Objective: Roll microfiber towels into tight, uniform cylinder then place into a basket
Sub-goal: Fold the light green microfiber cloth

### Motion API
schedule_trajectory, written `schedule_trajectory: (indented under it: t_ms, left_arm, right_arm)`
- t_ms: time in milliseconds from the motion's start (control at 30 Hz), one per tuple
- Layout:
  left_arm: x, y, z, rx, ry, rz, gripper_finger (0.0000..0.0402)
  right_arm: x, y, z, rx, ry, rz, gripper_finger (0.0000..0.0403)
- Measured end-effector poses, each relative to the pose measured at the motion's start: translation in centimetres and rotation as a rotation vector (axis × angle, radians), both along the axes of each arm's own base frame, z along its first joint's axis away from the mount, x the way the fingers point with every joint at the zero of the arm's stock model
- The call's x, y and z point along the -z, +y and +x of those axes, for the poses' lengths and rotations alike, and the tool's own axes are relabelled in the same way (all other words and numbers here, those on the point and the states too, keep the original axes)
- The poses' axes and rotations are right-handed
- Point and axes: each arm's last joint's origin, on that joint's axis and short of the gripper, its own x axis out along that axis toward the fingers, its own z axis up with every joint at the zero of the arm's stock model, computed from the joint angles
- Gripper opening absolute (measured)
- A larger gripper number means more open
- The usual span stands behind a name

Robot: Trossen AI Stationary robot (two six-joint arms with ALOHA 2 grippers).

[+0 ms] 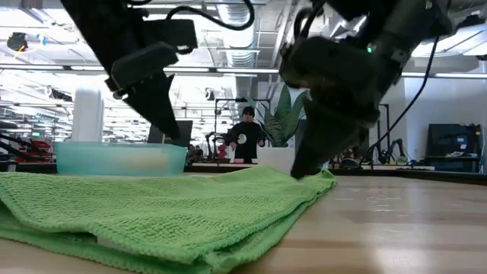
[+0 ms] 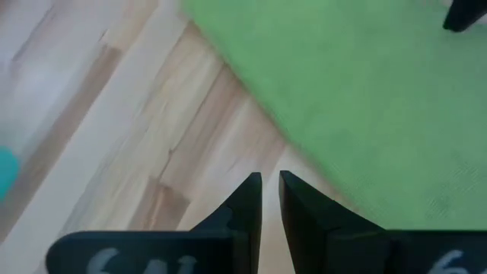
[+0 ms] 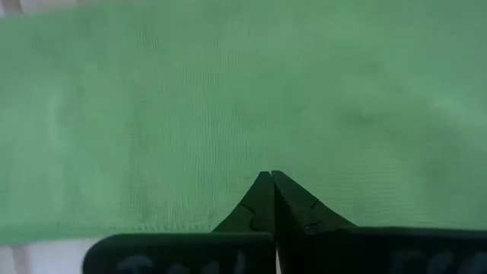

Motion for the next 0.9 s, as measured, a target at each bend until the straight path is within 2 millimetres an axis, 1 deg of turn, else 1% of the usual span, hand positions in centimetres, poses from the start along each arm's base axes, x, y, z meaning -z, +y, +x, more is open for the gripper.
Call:
schedule_trajectory:
  t_ms: [133, 267, 400, 600, 767, 900]
  left_arm:
    - [0.6, 0.1, -0.4, -0.016, 0.012, -0.008, 0.0041]
    - [0.5, 0.1, -0.2, 0.023, 0.021, 0.006, 0.0041]
    - [0.5, 0.0, 0.0, 0.086, 0.032, 0.017, 0.0041]
    - [0.5, -0.2, 0.1, 0.177, 0.067, 0.006, 0.0041]
    - [0.5, -0.1, 0.4, 0.238, 0.081, -0.026, 0.0041]
    - [0.5, 0.1, 0.7, 0.282, 0.089, -0.063, 0.0041]
  right_arm:
    - [1.4, 0.0, 0.2, -0.012, 0.048, 0.027, 0.0013]
    - [1.5, -0.4, 0.2, -0.016, 0.083, 0.039, 0.0014]
    - [1.3, -1.7, 0.0, -0.054, 0.154, 0.014, 0.0012]
    - [0.9, -4.2, -0.3, -0.157, 0.233, -0.075, 0.0014]
    - [1.1, -6.4, 0.6, -0.260, 0.220, -0.157, 0.0012]
    - [1.1, -7.5, 1.2, -0.326, 0.187, -0.209, 0.0011]
